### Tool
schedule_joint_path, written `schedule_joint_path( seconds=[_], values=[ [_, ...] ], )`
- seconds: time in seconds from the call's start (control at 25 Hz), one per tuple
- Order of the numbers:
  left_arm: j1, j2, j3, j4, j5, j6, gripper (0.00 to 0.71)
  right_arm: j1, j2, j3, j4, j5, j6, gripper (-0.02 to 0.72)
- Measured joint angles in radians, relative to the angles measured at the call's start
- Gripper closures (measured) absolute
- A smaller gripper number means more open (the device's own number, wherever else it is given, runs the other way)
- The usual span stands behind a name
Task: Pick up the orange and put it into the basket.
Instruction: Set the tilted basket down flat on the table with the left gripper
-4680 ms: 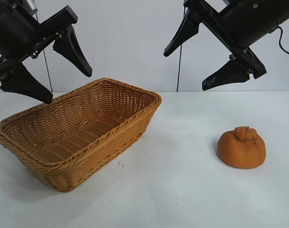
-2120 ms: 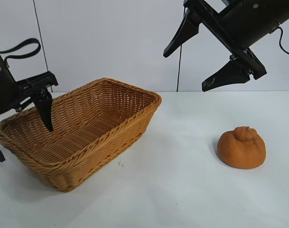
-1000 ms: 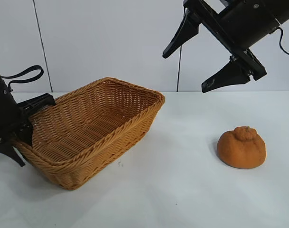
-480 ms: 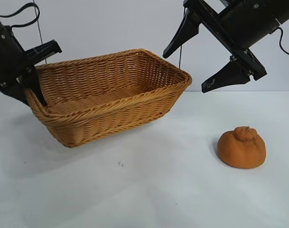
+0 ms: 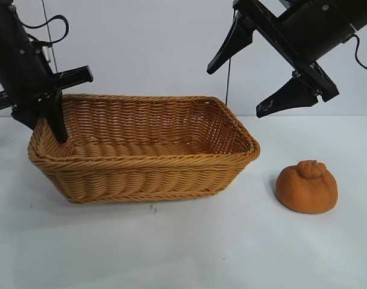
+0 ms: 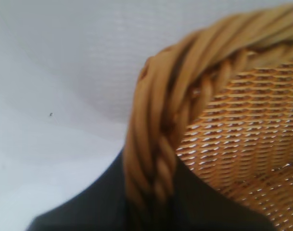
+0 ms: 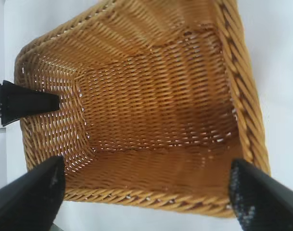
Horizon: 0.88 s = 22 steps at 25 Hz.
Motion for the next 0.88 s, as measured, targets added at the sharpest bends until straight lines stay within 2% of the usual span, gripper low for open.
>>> schedule_joint_path(
  seconds=[0.52,0.6,0.76,0.8,0.88],
  values=[
    [0.0,0.129,-0.012,-0.01,-0.024,0.058,0.616,0.0,0.0,0.0,0.0,0.0,0.0,0.072],
    [0.0,0.129,-0.013,-0.011,-0.025,0.059,0.55,0.0,0.0,0.0,0.0,0.0,0.0,0.072],
    [0.0,0.128,-0.015,-0.011,-0.028,0.059,0.268,0.0,0.0,0.0,0.0,0.0,0.0,0.072],
    [0.0,0.125,-0.015,-0.012,-0.025,0.059,0.221,0.0,0.0,0.0,0.0,0.0,0.0,0.072],
    [0.0,0.111,-0.016,-0.011,-0.022,0.06,0.178,0.0,0.0,0.0,0.0,0.0,0.0,0.072]
  ],
)
